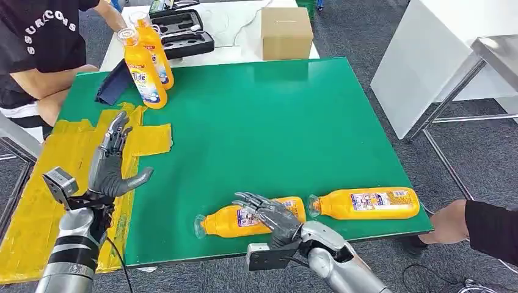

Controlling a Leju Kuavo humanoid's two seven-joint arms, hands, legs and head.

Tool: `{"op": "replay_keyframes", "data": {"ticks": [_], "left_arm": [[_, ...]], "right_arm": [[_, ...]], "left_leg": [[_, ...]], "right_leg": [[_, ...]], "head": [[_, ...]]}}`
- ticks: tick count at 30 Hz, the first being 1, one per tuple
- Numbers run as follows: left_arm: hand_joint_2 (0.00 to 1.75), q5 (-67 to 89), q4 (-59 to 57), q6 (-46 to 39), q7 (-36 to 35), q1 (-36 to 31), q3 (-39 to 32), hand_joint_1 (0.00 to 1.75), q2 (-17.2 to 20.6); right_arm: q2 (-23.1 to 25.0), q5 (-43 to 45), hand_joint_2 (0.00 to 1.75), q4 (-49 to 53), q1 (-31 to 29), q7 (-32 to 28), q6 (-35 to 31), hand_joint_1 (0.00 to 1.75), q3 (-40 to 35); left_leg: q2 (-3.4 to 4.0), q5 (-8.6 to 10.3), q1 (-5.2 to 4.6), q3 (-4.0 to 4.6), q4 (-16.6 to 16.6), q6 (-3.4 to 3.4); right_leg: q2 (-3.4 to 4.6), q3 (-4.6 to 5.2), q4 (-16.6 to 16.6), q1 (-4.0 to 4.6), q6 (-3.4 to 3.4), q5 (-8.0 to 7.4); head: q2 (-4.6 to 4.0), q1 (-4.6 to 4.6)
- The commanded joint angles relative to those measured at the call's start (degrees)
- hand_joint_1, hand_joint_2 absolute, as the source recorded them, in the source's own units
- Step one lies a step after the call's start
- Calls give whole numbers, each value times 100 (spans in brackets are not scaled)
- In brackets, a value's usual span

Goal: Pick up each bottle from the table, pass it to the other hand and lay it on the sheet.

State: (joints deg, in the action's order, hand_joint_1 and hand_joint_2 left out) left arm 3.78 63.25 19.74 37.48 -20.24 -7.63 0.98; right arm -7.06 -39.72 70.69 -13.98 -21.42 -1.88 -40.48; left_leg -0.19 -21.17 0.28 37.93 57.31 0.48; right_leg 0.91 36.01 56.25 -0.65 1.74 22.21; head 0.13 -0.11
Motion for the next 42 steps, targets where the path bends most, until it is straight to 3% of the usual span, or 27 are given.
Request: {"op": "replay_keyframes", "data": {"ticks": [1, 16, 22, 35, 37, 38, 39, 40, 42], "left_arm": [[175, 7, -207, -3, 252, 31, -181, 0, -115], [175, 0, -238, 26, 252, 67, -219, 0, -164], [175, 15, -364, 6, 252, 59, -250, 0, -154], [175, 8, -506, 45, 252, 35, -284, 0, -156], [175, 34, -581, 50, 252, -5, -279, 0, -163], [175, 39, -602, 58, 252, -22, -278, 0, -164], [175, 49, -664, 86, 252, -78, -258, 0, -167], [175, 58, -716, 77, 252, -124, -249, 0, -177], [175, 75, -773, 78, 252, -174, -225, 0, -186]], "right_arm": [[53, -721, 175, -485, -116, 514, -402, 0, 80], [261, -1282, 175, -931, -291, 992, -647, 0, 97], [386, -1902, 175, -1551, -512, 1564, -783, 0, 106], [439, -1999, 175, -1971, -688, 1697, -656, 2, 152], [435, -2015, 175, -2182, -797, 1702, -501, 31, 125], [430, -1981, 175, -2254, -837, 1662, -415, 98, 120], [405, -1829, 175, -2411, -927, 1505, -230, 141, 151], [397, -1797, 175, -2543, -1000, 1485, -194, 166, 157], [389, -1768, 175, -2710, -1104, 1469, -151, 173, 180]], "left_leg": [[0, -11, 0, -29, -3, -2], [0, -10, 0, -27, -3, -2], [3, -10, 0, -33, -6, -2], [-2, -4, -1, -35, -5, -2], [-5, -2, 0, -42, -6, -1], [-5, -4, 0, -51, -6, -2], [-5, 0, 0, -44, -6, -1], [-7, -2, 0, -51, -6, -2], [-14, 2, 2, -52, -5, 0]], "right_leg": [[-7, -29, -3, 2, -5, 11], [-7, -28, -2, 2, -5, 9], [-4, -33, -5, 2, -6, 9], [-8, -34, -5, 1, -4, 5], [-11, -39, -7, 1, -4, 3], [-14, -47, -7, 2, -6, 5], [-12, -39, -7, 1, -5, 1], [-16, -47, -7, 1, -7, 4], [-23, -49, -8, 3, -7, 2]], "head": [[0, 0], [0, 0], [0, 0], [0, 0], [0, 0], [0, 0], [0, 0], [0, 0], [0, 0]]}}
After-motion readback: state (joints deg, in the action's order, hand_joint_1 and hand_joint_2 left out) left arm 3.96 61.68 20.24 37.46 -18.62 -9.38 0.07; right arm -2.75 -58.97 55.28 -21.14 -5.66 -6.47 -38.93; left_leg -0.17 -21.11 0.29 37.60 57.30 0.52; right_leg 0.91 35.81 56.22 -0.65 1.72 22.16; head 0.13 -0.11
